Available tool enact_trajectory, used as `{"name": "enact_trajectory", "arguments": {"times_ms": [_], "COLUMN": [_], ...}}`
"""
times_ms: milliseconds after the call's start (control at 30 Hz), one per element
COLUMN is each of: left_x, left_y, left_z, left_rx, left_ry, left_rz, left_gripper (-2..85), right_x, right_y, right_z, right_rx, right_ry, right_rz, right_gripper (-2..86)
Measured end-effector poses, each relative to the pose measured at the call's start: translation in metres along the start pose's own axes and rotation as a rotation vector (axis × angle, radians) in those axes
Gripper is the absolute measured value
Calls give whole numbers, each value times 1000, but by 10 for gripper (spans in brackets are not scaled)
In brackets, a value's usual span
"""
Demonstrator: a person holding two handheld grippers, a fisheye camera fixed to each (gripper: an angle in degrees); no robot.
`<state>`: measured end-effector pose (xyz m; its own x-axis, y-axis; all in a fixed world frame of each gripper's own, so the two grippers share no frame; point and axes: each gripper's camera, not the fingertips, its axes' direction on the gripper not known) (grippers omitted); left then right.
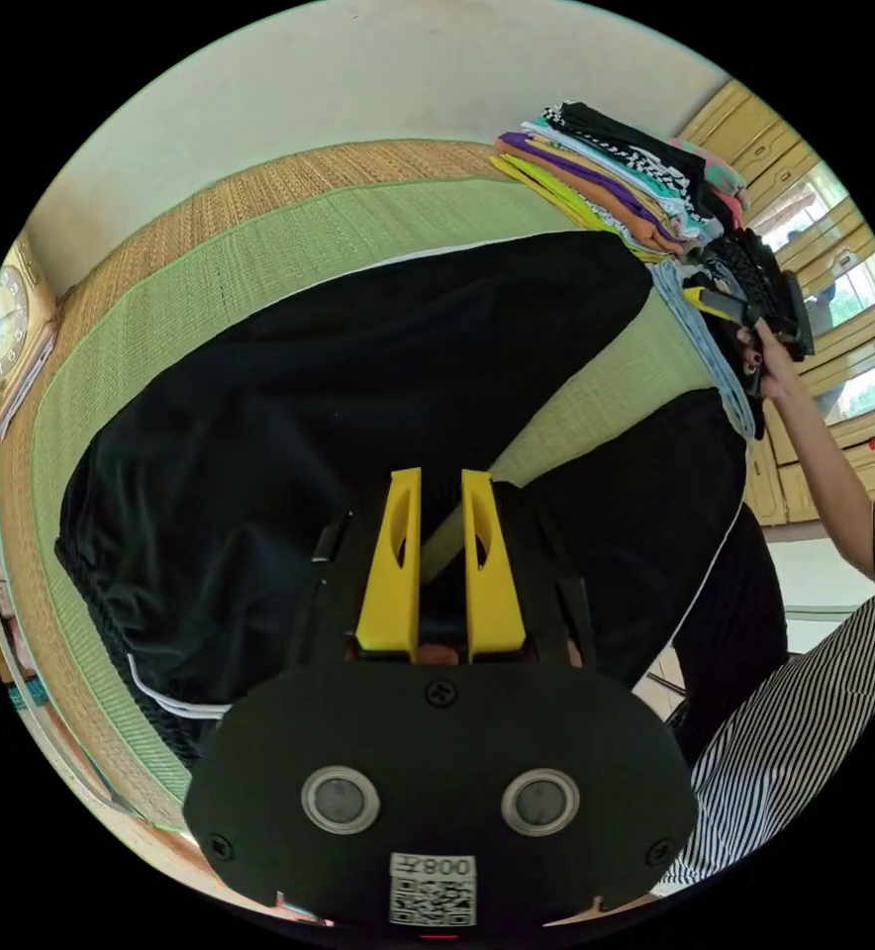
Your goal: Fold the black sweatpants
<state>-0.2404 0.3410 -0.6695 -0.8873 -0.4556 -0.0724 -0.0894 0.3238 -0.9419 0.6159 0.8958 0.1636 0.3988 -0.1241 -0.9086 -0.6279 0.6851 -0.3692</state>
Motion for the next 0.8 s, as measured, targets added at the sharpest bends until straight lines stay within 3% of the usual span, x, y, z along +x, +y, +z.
{"name": "enact_trajectory", "arguments": {"times_ms": [300, 633, 800], "left_x": [-17, -34, -56], "left_y": [3, 27, 37], "left_z": [11, 11, -2], "left_rx": [-34, -71, 22], "left_ry": [15, 85, 130], "left_rz": [4, 60, 34], "left_gripper": [16, 14, 36], "right_x": [-12, -24, -31], "right_y": [-64, -55, -60], "right_z": [48, 23, 3], "right_rx": [-153, -231, -140], "right_ry": [84, 108, 70], "right_rz": [-95, -181, -115], "right_gripper": [37, 3, 0]}}
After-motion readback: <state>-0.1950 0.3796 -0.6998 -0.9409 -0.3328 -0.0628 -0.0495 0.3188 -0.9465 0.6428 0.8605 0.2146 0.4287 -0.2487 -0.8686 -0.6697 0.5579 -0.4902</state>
